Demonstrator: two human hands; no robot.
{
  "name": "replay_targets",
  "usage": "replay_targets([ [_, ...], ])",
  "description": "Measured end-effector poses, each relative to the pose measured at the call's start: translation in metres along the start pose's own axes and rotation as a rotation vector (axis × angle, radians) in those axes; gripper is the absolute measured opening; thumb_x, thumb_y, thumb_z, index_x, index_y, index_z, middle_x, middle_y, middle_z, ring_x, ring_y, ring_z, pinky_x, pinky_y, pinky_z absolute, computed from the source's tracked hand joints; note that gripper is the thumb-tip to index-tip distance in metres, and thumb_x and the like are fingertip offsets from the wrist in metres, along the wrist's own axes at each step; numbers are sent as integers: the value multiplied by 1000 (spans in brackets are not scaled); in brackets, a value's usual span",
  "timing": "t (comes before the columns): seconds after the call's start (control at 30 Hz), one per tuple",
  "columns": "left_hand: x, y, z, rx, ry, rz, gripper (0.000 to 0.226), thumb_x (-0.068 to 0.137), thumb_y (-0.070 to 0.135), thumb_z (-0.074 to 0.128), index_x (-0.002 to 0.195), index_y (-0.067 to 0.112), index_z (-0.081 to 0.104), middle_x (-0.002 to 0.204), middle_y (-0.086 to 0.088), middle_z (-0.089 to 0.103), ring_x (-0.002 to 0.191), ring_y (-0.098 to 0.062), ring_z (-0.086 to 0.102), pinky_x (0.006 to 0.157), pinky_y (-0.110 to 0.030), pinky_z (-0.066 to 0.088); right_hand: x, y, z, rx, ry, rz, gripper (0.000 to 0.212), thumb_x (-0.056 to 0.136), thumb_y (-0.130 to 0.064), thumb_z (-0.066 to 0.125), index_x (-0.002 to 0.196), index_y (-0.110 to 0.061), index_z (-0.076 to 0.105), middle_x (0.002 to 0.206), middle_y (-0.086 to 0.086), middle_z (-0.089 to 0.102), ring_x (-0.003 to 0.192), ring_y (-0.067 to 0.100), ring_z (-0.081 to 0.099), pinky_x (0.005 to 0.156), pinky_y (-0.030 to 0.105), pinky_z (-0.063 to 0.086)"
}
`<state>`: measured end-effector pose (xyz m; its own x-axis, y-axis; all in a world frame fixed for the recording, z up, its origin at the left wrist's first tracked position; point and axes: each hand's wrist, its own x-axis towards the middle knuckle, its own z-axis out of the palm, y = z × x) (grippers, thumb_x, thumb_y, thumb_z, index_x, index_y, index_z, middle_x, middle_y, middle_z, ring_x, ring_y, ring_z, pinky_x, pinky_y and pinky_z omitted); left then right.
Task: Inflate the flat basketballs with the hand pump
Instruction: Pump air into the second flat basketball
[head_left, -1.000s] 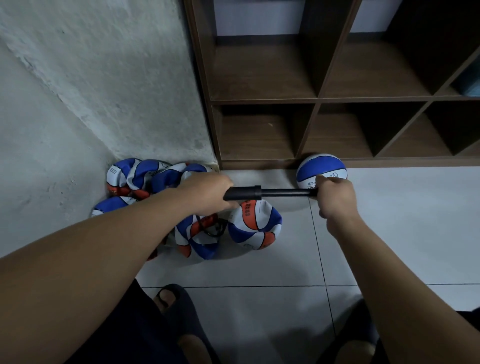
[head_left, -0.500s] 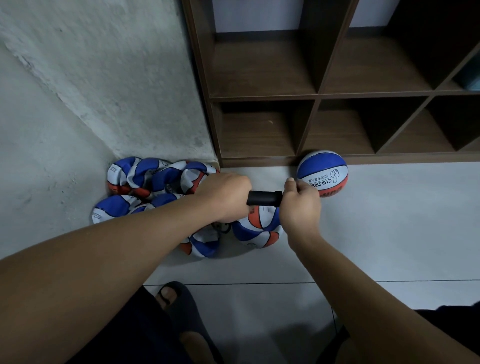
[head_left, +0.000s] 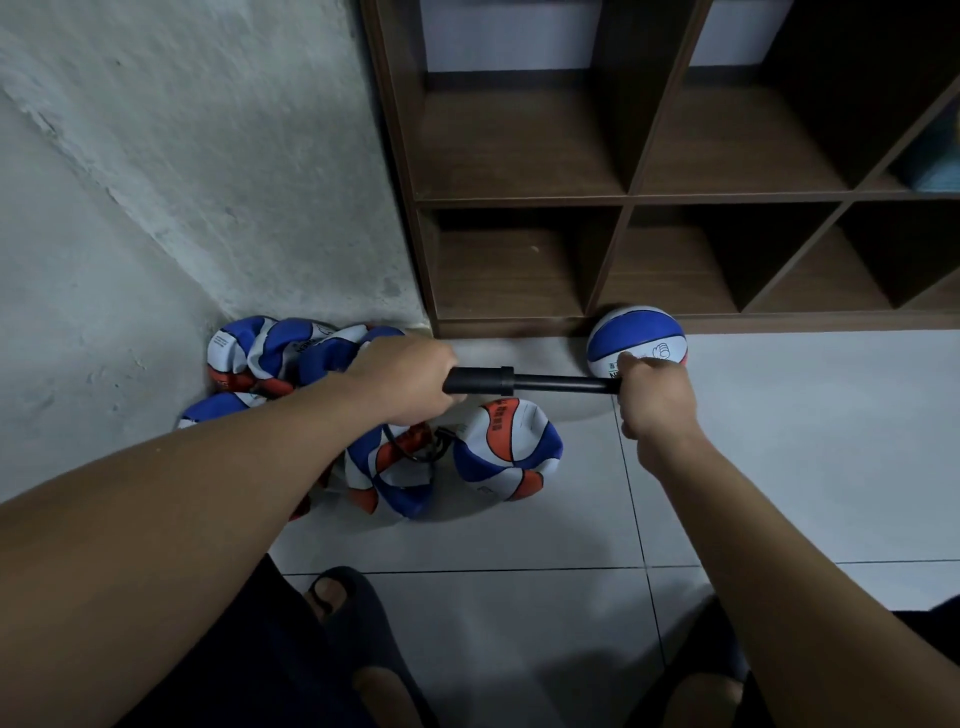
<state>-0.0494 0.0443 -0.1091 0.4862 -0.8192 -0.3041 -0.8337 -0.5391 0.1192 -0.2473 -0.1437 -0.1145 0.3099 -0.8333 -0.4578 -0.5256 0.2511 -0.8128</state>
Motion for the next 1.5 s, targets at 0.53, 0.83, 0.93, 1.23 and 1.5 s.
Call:
replay_targets([
  [0.53, -9, 39, -4, 37, -74, 22, 16, 93, 32, 66, 79, 25, 61, 76, 0, 64, 64, -21, 64, 56, -32, 50, -34, 11, 49, -170, -161, -167, 42, 113, -36, 46, 79, -12, 52, 68, 3, 48, 62, 20, 46, 59, 32, 36],
  [0.83, -1, -4, -3, -8, -86, 1, 22, 95, 47, 64, 82, 29, 64, 74, 4, 65, 65, -17, 65, 59, -36, 57, 2, 0, -2, -97, -7, -98, 30, 101, -29, 60, 77, -11, 63, 73, 6, 58, 70, 28, 50, 61, 36, 43],
  [0.93, -1, -5, -1, 2, -45, -8, 24, 96, 52, 63, 84, 31, 63, 77, 5, 64, 65, -15, 63, 58, -34, 55, 9, 1, -5, -81, 12, -75, 27, 101, -27, 58, 78, -14, 60, 76, 6, 56, 69, 26, 46, 57, 32, 37],
  [1.23, -5, 33, -6, -6, -21, -22, 11, 92, 21, 67, 82, 24, 64, 77, 1, 62, 64, -18, 62, 52, -30, 41, -25, -8, 35, -203, -45, -326, 41, 113, -31, 45, 79, -11, 57, 69, 5, 55, 64, 21, 49, 57, 35, 39],
  [1.5, -8, 40, -8, 8, -36, 14, 16, 93, 25, 66, 80, 24, 58, 76, 0, 60, 63, -17, 57, 53, -30, 40, -28, 1, 50, -212, -138, -287, 43, 113, -36, 45, 80, -11, 55, 68, 6, 52, 62, 21, 49, 61, 36, 40],
])
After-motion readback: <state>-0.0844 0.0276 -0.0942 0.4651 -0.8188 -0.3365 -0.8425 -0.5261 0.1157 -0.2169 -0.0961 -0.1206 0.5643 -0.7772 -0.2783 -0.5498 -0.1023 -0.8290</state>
